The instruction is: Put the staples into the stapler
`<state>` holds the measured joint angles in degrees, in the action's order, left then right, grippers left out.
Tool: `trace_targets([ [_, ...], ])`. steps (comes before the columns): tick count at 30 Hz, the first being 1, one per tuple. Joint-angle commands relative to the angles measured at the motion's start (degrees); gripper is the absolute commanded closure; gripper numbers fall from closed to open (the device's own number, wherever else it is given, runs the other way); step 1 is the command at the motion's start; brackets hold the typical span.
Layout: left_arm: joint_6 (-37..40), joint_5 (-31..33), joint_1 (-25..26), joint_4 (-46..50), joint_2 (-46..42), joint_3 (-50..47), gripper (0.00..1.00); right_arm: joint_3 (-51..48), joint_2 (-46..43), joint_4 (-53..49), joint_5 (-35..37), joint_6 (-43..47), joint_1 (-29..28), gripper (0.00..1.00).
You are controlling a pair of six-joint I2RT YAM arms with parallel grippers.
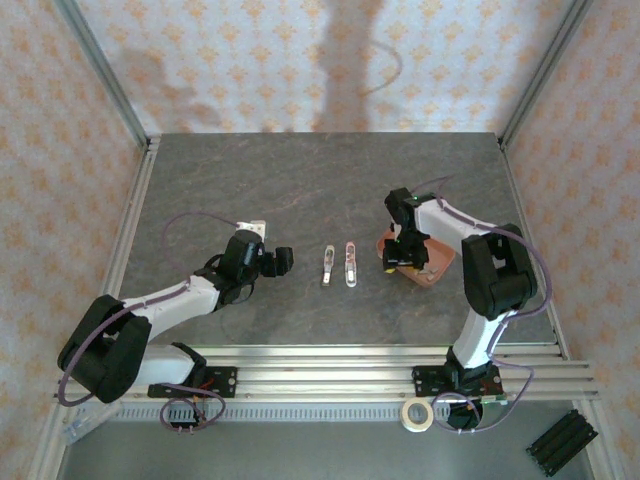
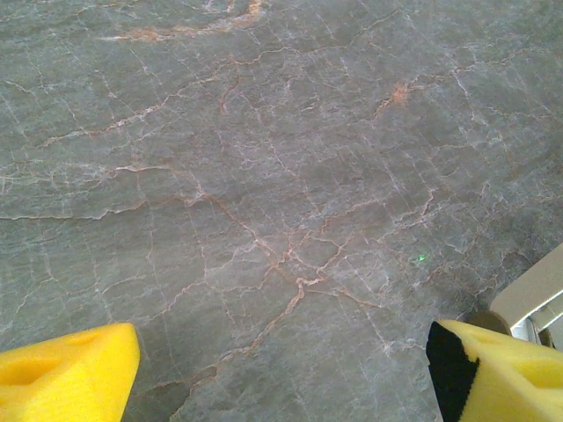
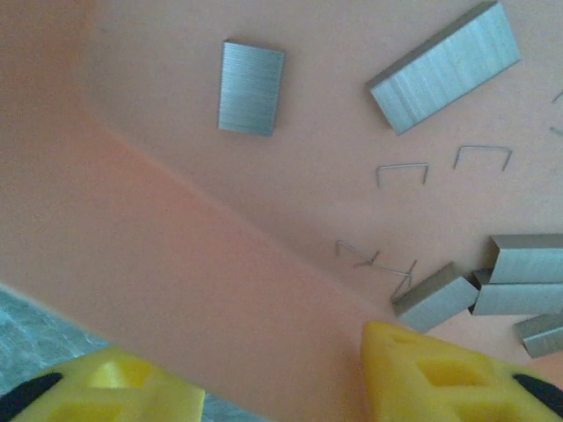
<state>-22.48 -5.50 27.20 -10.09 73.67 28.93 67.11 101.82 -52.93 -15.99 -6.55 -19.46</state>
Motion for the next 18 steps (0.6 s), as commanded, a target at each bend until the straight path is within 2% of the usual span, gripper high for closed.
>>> trace_targets([
  [1, 0.4, 1.2, -0.5, -0.9, 0.5, 0.5, 0.14, -1.4, -2.2, 0.6, -1.3, -3.1, 0.0, 0.56],
  [18, -0.1, 0.8, -0.5, -2.4, -1.6, -1.5, 0.14, -7.7, -8.9, 7.0, -6.2, -13.2, -0.3, 0.69],
])
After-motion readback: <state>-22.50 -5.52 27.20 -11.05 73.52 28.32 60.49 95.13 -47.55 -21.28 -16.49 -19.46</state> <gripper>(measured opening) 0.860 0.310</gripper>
